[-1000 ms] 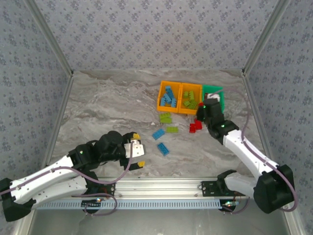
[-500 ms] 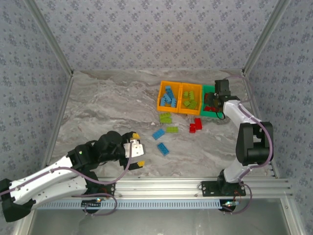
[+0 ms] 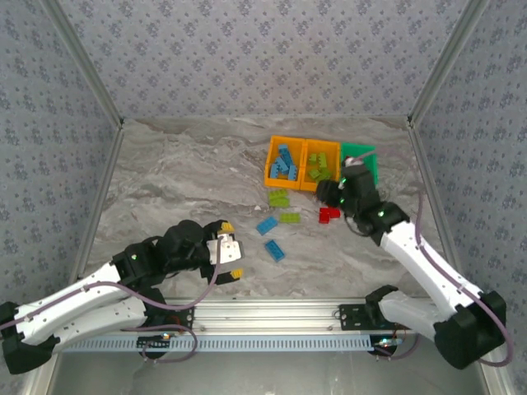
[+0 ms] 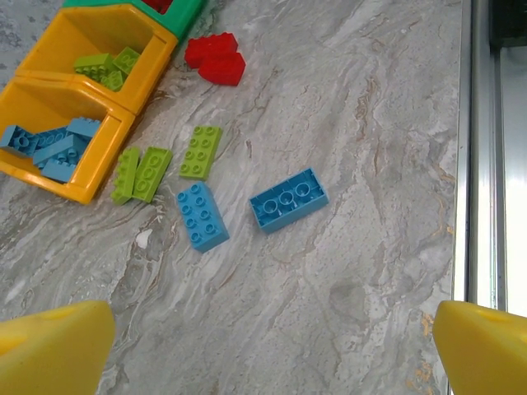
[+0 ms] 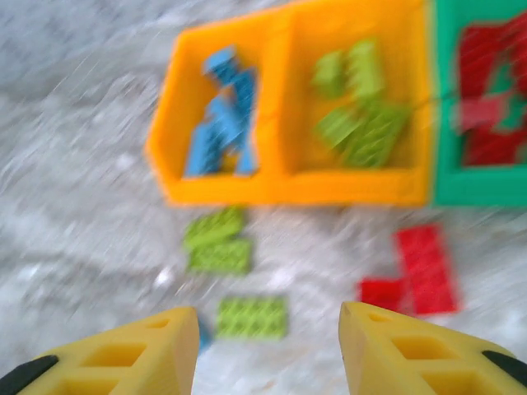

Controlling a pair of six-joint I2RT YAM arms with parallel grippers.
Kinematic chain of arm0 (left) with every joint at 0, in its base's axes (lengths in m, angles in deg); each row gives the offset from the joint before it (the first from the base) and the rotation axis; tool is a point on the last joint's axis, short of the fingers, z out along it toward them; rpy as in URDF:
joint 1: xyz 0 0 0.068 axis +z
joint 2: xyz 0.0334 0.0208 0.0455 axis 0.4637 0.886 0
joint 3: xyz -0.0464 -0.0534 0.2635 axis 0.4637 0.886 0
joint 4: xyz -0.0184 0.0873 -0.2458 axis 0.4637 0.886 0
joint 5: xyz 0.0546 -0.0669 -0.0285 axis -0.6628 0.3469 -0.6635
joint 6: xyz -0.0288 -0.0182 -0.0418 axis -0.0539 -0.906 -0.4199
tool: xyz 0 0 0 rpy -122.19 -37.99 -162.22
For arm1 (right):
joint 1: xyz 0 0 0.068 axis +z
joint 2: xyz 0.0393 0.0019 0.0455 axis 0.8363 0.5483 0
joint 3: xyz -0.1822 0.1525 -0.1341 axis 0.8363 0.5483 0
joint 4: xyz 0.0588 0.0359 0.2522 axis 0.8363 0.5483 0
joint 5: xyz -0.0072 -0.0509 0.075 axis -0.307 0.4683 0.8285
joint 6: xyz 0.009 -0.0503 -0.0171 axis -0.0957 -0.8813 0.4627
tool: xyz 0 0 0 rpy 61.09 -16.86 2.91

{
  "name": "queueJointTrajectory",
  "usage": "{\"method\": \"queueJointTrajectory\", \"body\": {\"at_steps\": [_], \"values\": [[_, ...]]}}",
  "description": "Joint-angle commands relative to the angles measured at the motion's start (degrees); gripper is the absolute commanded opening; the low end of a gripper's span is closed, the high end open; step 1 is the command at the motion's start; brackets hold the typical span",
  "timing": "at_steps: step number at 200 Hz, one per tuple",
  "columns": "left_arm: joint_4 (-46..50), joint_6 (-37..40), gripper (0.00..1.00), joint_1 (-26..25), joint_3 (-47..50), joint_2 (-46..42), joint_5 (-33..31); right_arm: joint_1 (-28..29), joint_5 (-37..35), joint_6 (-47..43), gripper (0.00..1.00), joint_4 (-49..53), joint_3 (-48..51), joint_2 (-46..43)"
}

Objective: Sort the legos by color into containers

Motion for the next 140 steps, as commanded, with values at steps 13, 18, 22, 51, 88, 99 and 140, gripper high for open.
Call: {"method": "queueJointTrajectory", "body": {"at_steps": [13, 18, 22, 51, 88, 99, 140], "values": [[0.0, -0.4, 0.99, 0.4, -1.0, -1.4, 0.5, 12.9, -5.8, 7.9, 0.54, 4.3, 1.2, 7.1], [-0.1, -0.5, 0.99, 0.4, -1.0, -1.5, 0.6, 14.1, -6.4, 7.9, 0.55, 4.5, 0.5, 8.6], [-0.1, -0.6, 0.99, 0.4, -1.0, -1.4, 0.6, 14.8, -7.0, 7.9, 0.56, 4.9, -0.2, 10.5], [-0.1, -0.9, 0.99, 0.5, -1.0, -1.5, 1.0, 16.4, -7.5, 7.9, 0.68, 3.8, -4.1, 20.6], [-0.1, -1.0, 0.99, 0.4, -0.9, -1.4, 0.9, 14.4, -10.3, 7.1, 0.87, 0.9, -7.1, 29.0], [-0.2, -1.0, 0.99, 0.4, -0.8, -1.3, 0.8, 13.0, -10.1, 7.3, 0.88, 0.4, -7.9, 31.3], [-0.1, -1.0, 0.99, 0.4, -0.8, -0.5, 0.5, 9.8, -4.7, 6.6, 0.87, -3.1, -9.8, 38.5]]}}
